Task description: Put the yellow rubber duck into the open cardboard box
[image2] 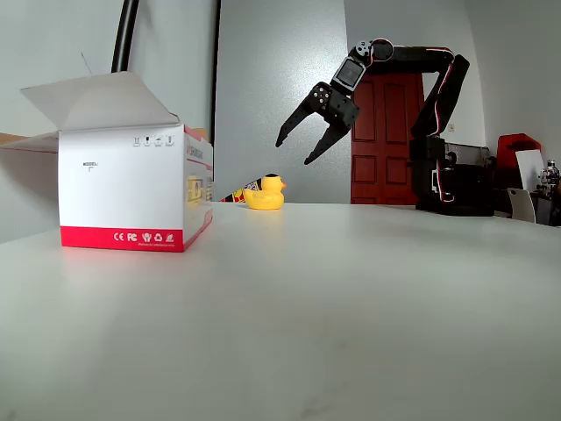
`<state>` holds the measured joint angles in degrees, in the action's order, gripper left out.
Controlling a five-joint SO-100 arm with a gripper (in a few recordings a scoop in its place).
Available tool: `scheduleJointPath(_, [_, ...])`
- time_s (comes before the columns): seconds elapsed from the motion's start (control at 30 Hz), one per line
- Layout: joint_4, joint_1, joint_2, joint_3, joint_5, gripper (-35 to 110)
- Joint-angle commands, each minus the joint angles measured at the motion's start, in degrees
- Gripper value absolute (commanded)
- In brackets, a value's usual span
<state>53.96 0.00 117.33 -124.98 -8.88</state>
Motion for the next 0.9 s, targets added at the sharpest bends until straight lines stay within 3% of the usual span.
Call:
scheduleJointPath(0.0, [-2.6,0.0,-3.3,2.4,0.1,25])
scheduleJointPath(0.87, [-6.6,0.6,-17.3,9.4,0.4,28])
